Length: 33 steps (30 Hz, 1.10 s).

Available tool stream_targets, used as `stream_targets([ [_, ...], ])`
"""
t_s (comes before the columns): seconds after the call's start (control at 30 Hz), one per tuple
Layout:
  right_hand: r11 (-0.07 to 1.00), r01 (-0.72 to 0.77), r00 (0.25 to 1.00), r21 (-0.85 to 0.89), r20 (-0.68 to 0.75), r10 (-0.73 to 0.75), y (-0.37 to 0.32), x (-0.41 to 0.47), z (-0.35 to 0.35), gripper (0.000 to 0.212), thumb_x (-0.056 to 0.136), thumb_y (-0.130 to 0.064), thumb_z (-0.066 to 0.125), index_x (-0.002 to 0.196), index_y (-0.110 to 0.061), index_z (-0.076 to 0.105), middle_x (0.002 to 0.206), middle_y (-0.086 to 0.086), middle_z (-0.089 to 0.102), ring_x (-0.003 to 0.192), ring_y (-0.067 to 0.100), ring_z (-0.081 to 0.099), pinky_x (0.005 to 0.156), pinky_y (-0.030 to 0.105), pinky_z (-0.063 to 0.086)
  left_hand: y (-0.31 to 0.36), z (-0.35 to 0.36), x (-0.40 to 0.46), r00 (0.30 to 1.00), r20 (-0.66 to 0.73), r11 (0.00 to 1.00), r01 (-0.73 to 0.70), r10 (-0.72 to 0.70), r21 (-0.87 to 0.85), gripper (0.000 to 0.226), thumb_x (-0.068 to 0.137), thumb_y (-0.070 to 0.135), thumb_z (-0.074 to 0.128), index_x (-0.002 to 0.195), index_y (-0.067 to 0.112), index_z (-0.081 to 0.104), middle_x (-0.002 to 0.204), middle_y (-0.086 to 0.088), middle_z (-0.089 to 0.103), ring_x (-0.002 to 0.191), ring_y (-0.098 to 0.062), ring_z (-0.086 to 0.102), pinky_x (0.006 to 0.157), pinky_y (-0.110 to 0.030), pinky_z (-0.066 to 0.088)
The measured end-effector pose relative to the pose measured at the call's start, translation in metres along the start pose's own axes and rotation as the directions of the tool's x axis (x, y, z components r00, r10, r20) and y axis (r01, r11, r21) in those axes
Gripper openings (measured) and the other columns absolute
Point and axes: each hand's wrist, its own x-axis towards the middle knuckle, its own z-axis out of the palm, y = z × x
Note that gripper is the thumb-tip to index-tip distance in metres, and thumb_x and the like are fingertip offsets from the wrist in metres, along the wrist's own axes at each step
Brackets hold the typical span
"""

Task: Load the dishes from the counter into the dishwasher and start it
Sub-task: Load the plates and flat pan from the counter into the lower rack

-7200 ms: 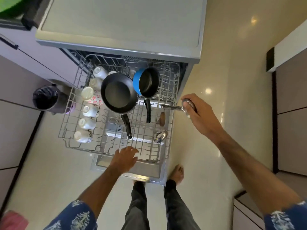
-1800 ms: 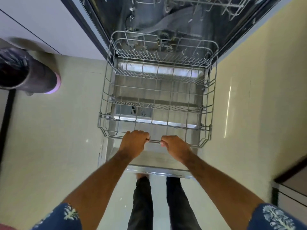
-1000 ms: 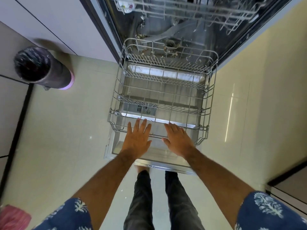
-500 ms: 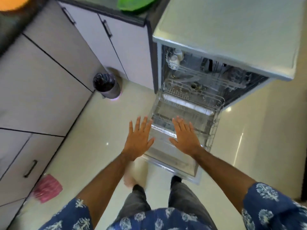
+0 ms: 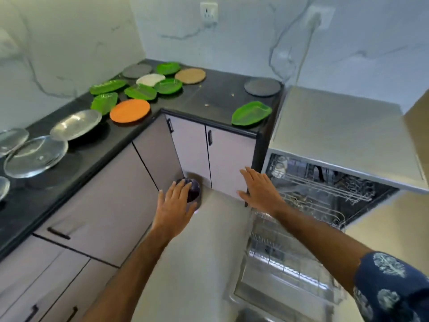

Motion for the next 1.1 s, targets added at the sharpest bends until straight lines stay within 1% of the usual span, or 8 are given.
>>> stream_targets([
  [0.13,0.999,-0.022,0.998,0.027,-0.058,0.023,-0.017,0.041,-0.023,0.071,0.098,-0.047,0.050,0.155,-0.017,0.020,0.163,0.008,0.020,0.149,0.026,0.022,0.121,0.052,0.018,-0.019,-0.025,0.049,0.999,-0.028,0.999,-0.025,0.024,-0.043,0.058,0.102,0.046,0.044,0.153,0.023,0.029,0.163,0.000,0.024,0.153,-0.025,0.017,0.121,-0.056,0.017],
  [0.33,0.996,-0.084,0.988,0.042,-0.128,0.089,0.001,0.118,-0.033,0.068,0.096,-0.044,0.053,0.151,-0.012,0.028,0.155,0.011,0.034,0.141,0.030,0.036,0.116,0.047,0.030,-0.034,-0.036,0.132,0.994,-0.039,0.990,-0.108,0.105,-0.090,0.058,0.102,0.045,0.045,0.154,0.026,0.026,0.163,0.001,0.023,0.152,-0.023,0.019,0.122,-0.055,0.015],
  [0.43,0.978,-0.168,0.970,0.124,-0.155,0.186,0.022,0.162,-0.038,0.065,0.094,-0.040,0.058,0.146,-0.010,0.035,0.147,0.012,0.043,0.130,0.033,0.046,0.107,0.047,0.041,-0.042,-0.029,0.188,0.985,-0.034,0.982,-0.172,0.170,-0.081,0.058,0.102,0.044,0.047,0.153,0.024,0.029,0.161,0.000,0.028,0.149,-0.023,0.025,0.120,-0.054,0.021],
  [0.53,0.929,-0.280,0.941,0.242,-0.123,0.316,0.048,0.200,-0.040,0.064,0.093,-0.035,0.059,0.147,-0.009,0.035,0.147,0.013,0.042,0.130,0.036,0.046,0.105,0.049,0.042,-0.045,-0.022,0.256,0.969,-0.021,0.964,-0.246,0.245,-0.097,0.056,0.100,0.042,0.051,0.149,0.019,0.037,0.153,-0.003,0.040,0.141,-0.025,0.039,0.114,-0.049,0.033],
  [0.67,0.816,-0.403,0.885,0.414,-0.052,0.463,0.091,0.251,-0.043,0.058,0.093,-0.029,0.062,0.142,-0.008,0.039,0.138,0.016,0.043,0.125,0.034,0.047,0.105,0.043,0.041,-0.028,-0.020,0.350,0.946,0.076,0.932,-0.292,0.314,-0.215,0.047,0.100,0.038,0.052,0.142,0.019,0.044,0.139,-0.005,0.052,0.124,-0.027,0.054,0.101,-0.043,0.045],
  [0.87,0.590,-0.554,0.747,0.587,0.037,0.664,0.136,0.310,-0.040,0.058,0.092,-0.022,0.061,0.145,-0.015,0.037,0.126,0.018,0.048,0.108,0.032,0.055,0.085,0.028,0.039,0.007,0.000,0.457,0.915,0.174,0.847,-0.247,0.364,-0.471,0.044,0.099,0.029,0.056,0.140,0.014,0.049,0.139,-0.006,0.050,0.127,-0.022,0.052,0.108,-0.038,0.042],
  [1.0,0.401,-0.595,0.638,0.696,0.106,0.763,0.156,0.344,-0.025,0.056,0.088,-0.022,0.066,0.136,-0.007,0.038,0.124,0.015,0.052,0.099,0.024,0.052,0.083,0.029,0.041,0.023,0.020,0.517,0.897,0.240,0.785,-0.165,0.371,-0.596,0.047,0.097,0.023,0.061,0.140,0.009,0.047,0.138,-0.010,0.050,0.130,-0.024,0.048,0.110,-0.036,0.039],
  [1.1,0.248,-0.597,0.549,0.763,0.163,0.820,0.173,0.367,-0.012,0.054,0.080,-0.023,0.071,0.122,-0.013,0.039,0.119,0.014,0.055,0.097,0.027,0.060,0.080,0.040,0.054,0.031,0.038,0.564,0.894,0.290,0.761,-0.082,0.341,-0.643,0.055,0.097,0.023,0.062,0.145,0.005,0.041,0.144,-0.013,0.048,0.134,-0.026,0.045,0.110,-0.034,0.036],
])
